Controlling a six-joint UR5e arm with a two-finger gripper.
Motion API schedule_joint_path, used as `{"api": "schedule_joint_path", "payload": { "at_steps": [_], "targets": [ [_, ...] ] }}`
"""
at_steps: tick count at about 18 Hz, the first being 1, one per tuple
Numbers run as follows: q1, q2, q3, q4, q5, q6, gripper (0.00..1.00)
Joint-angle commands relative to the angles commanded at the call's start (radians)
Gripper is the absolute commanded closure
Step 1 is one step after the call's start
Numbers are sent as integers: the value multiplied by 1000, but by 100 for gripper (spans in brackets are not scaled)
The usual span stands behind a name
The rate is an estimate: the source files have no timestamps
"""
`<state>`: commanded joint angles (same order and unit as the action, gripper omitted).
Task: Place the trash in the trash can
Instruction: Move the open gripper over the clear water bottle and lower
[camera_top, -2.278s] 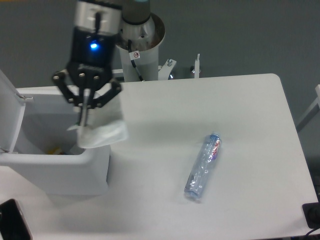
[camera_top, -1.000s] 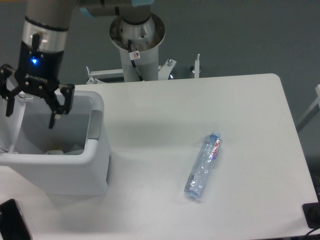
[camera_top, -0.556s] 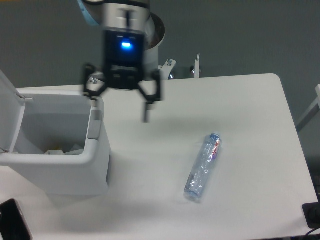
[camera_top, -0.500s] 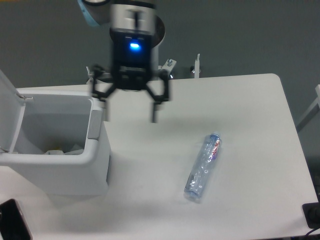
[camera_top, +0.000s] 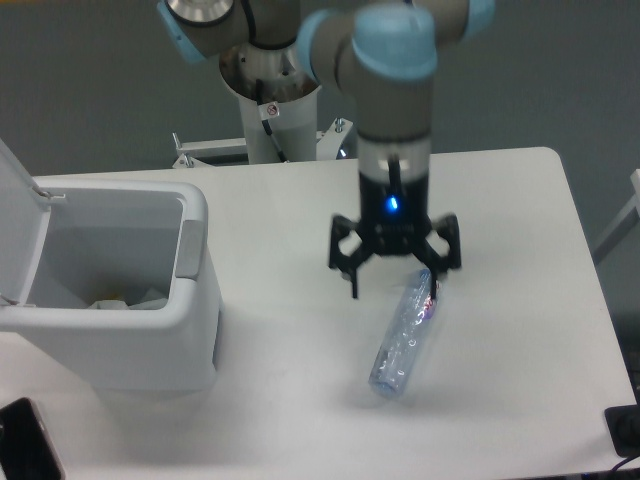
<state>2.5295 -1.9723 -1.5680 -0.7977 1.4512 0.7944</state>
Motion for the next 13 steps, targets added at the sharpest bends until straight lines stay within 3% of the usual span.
{"api": "schedule_joint_path", "payload": {
  "at_steps": [3,7,13],
  "targets": [
    [3,-83,45,0,-29,0,0],
    [25,-132,77,-2,-176,2,0],
    [14,-197,46,-14,-144,11,0]
  ]
}}
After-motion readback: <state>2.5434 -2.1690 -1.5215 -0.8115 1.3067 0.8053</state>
